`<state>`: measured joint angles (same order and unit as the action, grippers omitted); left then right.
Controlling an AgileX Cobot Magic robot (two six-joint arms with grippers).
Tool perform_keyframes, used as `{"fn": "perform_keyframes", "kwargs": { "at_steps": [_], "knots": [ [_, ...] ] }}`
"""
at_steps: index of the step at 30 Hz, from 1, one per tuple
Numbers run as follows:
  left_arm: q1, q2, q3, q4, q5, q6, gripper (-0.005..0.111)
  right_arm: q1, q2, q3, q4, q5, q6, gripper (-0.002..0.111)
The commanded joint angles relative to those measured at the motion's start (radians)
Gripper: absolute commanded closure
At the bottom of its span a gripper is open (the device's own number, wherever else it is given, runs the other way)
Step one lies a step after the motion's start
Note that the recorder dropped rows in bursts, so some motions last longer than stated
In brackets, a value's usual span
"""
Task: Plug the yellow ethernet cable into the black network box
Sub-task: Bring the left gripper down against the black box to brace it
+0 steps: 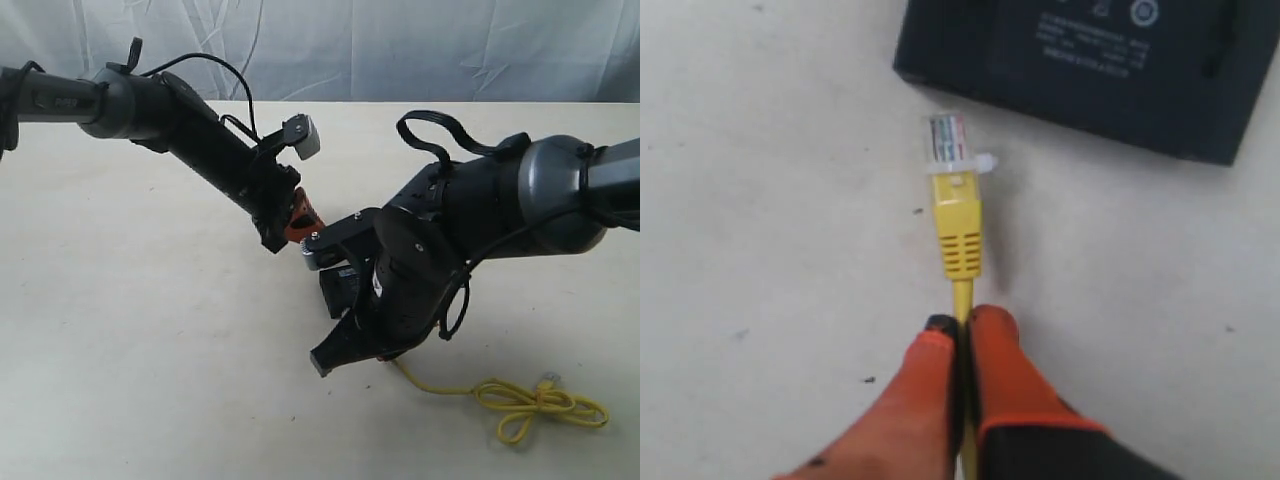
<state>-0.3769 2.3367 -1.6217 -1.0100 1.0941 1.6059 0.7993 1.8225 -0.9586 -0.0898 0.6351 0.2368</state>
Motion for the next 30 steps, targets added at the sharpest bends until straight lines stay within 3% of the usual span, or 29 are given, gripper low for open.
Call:
{"fn": "perform_keyframes", "kwargs": {
  "at_steps": [1, 8, 21, 26, 30],
  "knots": [
    [-0.004, 0.023, -0.004, -0.016, 0.024, 0.005, 0.107, -0.001, 0.001, -0.004, -0.102, -0.017, 0.043, 0.109],
    [-0.004, 0.032, -0.004, -0.027, 0.03, -0.072, 0.107, -0.001, 0.001, -0.004, -0.167, -0.033, 0.056, 0.109],
    [-0.004, 0.032, -0.004, 0.052, 0.105, -0.252, 0.107, -0.003, 0.001, -0.004, -0.287, 0.094, 0.06, 0.109],
    [-0.004, 0.03, -0.004, 0.084, -0.012, -0.412, 0.107, -0.013, 0.003, -0.004, -0.342, 0.087, 0.137, 0.109],
    [-0.01, 0.036, -0.004, 0.048, -0.046, -0.358, 0.107, -0.015, 0.011, -0.004, -0.348, 0.065, 0.137, 0.109]
  ]
}}
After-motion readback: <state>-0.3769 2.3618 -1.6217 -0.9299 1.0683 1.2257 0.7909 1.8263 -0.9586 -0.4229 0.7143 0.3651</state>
